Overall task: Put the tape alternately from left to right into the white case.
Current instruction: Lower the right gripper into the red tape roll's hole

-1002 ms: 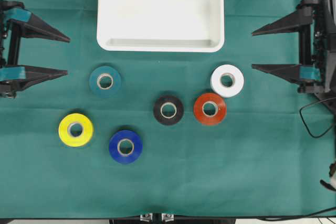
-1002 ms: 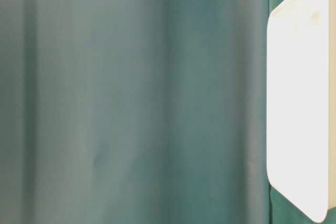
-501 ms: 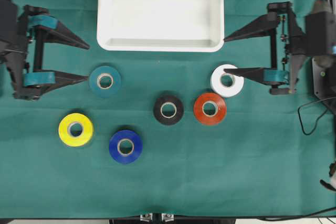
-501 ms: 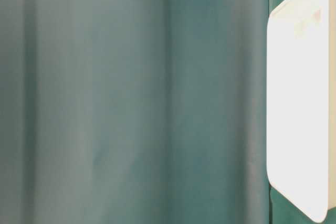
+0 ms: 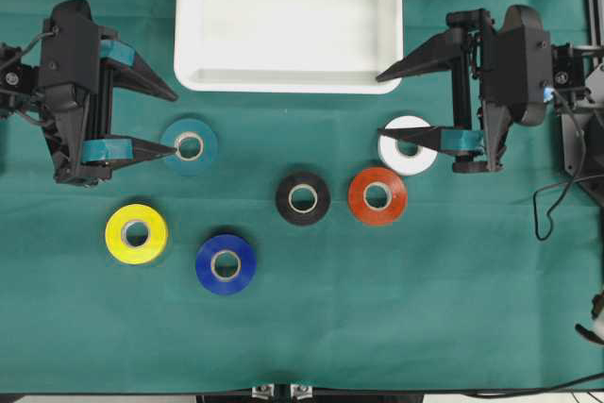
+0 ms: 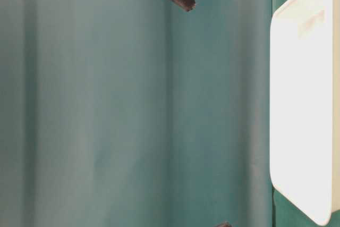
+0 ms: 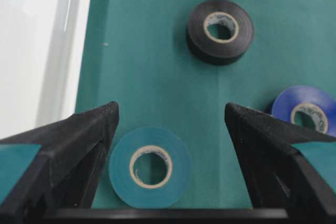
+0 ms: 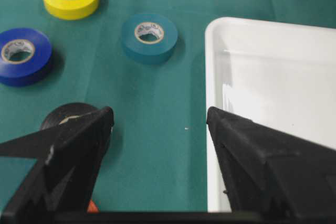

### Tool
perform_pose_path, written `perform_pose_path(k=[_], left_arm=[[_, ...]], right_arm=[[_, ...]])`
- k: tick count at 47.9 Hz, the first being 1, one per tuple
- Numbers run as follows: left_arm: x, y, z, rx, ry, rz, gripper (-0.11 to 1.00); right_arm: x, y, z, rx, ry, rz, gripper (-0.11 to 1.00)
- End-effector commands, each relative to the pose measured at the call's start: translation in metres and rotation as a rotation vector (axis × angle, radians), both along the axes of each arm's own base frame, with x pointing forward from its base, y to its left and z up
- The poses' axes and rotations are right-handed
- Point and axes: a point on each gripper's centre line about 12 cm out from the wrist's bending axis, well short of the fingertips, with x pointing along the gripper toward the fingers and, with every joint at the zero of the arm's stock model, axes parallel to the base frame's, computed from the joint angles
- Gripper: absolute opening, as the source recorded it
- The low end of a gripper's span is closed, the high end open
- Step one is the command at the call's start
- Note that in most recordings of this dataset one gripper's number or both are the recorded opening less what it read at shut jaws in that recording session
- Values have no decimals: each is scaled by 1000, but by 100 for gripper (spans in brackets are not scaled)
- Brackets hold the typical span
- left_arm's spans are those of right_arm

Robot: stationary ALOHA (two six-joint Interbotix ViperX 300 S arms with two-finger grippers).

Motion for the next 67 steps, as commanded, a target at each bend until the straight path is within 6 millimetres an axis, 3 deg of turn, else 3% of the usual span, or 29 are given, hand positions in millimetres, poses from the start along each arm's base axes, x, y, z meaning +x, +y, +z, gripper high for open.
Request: perform_pose_path(k=[1,32,67], left_arm=[[5,-1,11,-4,-35,-1,85],[6,-1,14,-4,-41,-1,85],[5,0,11,-4,-34,2,85]], right_arm=[[4,-1,11,0,-31,-3,83],[3,0,8,14,-8,-4,83],[-3,32,-18,80,190,65,83]])
